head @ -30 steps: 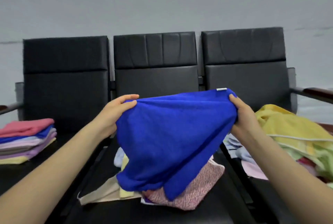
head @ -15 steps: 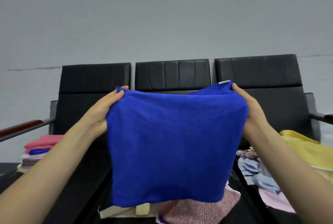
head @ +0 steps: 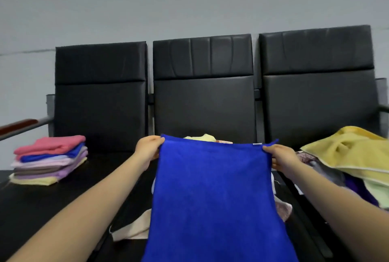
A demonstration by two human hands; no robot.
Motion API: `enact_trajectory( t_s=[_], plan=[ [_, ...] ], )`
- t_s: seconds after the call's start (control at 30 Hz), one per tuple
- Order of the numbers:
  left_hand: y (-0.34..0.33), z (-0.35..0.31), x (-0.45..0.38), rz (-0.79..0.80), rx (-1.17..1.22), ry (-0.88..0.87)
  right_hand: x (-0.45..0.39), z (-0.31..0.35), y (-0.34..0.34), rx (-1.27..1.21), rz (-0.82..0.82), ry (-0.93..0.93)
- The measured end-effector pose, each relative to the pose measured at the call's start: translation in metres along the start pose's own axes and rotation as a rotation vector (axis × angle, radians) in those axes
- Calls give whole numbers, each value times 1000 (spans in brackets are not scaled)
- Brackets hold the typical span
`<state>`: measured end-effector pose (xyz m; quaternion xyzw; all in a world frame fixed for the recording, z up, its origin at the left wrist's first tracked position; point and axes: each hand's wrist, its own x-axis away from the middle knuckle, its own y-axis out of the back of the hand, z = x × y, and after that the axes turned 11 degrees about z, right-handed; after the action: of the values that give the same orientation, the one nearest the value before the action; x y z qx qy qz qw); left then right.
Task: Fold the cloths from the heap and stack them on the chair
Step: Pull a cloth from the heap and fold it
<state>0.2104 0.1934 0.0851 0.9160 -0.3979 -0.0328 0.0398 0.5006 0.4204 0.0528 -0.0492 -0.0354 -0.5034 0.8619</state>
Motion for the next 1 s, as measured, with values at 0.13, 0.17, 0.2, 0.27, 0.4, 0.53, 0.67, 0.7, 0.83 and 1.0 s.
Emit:
enact_trajectory(
  t_s=[0.13,0.17,0.2,0.27,0.4,0.53,0.67,0.7,0.83,1.0],
  plan=[
    [-5,28,-48,-110,-101,12,-35,-16,-4,54,-51,49],
    [-6,34,-56,-133,-143,15,-43,-20,-6,83,-83,55],
    [-6,40,-61,-141,-201,21,-50,-25,-8,118,-117,60],
    [-8,52,-66,-126,-353,59,-60,-35,-11,270,-182,34],
    [-19,63,-45,-107,-652,35,-28,-36,-20,630,-230,136],
    [-48,51,18,93,-604,-159,41,-36,-33,663,-1,342],
    [-71,51,101,441,-673,-247,108,-52,-40,707,322,343],
    [-72,55,118,507,-693,-243,118,-58,-40,725,379,311],
    [-62,68,164,705,-884,-256,149,-70,-40,823,513,312],
    [-45,76,181,802,-1002,-288,189,-78,-42,1073,800,462]
  ],
)
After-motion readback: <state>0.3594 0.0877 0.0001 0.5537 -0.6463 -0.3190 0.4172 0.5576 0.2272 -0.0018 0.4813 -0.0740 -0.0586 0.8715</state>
